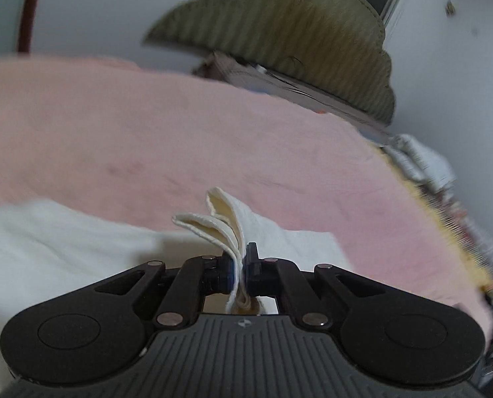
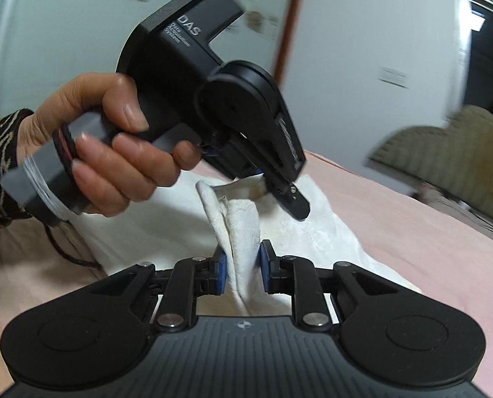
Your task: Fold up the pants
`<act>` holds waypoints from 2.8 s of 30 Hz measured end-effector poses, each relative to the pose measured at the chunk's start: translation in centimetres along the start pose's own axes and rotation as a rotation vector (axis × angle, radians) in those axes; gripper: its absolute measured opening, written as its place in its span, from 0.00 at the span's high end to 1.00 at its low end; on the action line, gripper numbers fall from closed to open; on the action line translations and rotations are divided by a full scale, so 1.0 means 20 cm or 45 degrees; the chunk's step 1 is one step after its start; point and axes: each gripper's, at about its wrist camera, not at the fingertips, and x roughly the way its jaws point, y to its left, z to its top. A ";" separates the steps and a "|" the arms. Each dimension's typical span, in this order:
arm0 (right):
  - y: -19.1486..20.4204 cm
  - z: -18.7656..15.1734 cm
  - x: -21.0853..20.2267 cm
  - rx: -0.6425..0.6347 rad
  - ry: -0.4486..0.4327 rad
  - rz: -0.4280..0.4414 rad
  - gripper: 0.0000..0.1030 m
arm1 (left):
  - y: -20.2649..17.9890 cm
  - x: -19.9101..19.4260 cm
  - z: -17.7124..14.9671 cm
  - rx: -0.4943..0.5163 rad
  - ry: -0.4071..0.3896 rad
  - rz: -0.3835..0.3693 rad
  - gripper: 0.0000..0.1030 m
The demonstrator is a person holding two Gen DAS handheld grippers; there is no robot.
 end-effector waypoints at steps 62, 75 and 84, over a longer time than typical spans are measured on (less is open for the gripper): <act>-0.27 0.04 0.12 0.523 -0.008 0.251 0.88 | 0.53 -0.30 -0.34 -0.829 0.088 -0.180 0.87; -0.05 -0.02 0.31 0.440 0.231 0.272 0.88 | 0.50 -0.33 -0.47 -0.739 0.116 -0.065 0.84; -0.03 0.02 0.32 0.474 0.174 0.319 0.87 | 0.54 -0.60 -0.41 -0.642 -0.052 0.174 0.84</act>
